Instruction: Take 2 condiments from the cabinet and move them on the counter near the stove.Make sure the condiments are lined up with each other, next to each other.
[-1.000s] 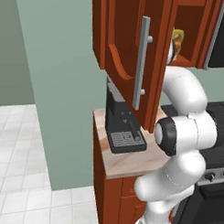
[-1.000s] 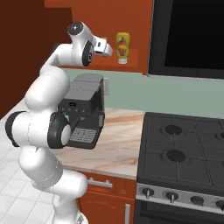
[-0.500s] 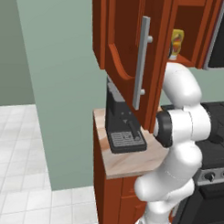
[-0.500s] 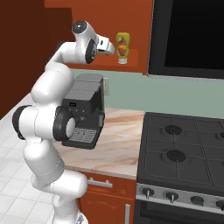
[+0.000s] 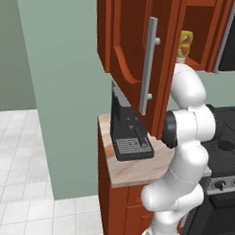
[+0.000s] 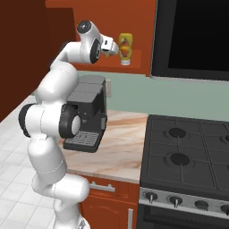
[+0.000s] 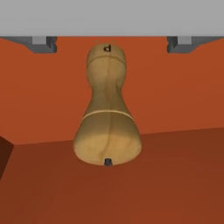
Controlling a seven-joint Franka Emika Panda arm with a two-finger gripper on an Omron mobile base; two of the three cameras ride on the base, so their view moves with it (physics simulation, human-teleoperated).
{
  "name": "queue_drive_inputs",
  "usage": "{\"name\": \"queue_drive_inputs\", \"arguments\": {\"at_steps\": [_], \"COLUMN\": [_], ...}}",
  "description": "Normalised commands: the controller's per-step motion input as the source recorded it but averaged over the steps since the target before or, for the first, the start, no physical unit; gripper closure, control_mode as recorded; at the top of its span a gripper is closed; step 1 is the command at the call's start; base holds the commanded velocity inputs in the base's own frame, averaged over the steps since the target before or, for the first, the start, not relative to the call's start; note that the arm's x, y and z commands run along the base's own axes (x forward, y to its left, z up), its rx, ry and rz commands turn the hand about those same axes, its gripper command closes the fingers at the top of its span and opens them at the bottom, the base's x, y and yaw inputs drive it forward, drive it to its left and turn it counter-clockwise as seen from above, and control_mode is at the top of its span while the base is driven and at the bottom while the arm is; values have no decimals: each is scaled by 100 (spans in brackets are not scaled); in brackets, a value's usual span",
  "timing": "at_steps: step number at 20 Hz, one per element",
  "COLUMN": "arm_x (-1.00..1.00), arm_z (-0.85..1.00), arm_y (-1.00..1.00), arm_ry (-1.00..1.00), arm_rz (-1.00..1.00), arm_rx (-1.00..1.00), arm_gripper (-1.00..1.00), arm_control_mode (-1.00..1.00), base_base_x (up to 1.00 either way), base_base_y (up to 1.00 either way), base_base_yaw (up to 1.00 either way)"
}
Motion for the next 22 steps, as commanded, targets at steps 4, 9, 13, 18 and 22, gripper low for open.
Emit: {"name": "queue_drive_inputs", "arguments": {"at_steps": [4,9,13,18,22], "arm_x": [26,18,15,16,9], "arm_z": [0,0,0,0,0], "arm_y": [-2,-2,-1,0,0], "arm_ry": [0,-1,-2,0,0], "arm_rz": [0,0,0,0,0], "arm_rx": [0,0,0,0,0], "arm_gripper": [-100,-100,-100,-100,-100], "arm_control_mode": [-100,-100,-100,-100,-100], "base_base_x": [0,0,0,0,0], "base_base_y": [0,0,0,0,0], "base_base_yaw": [0,0,0,0,0]}}
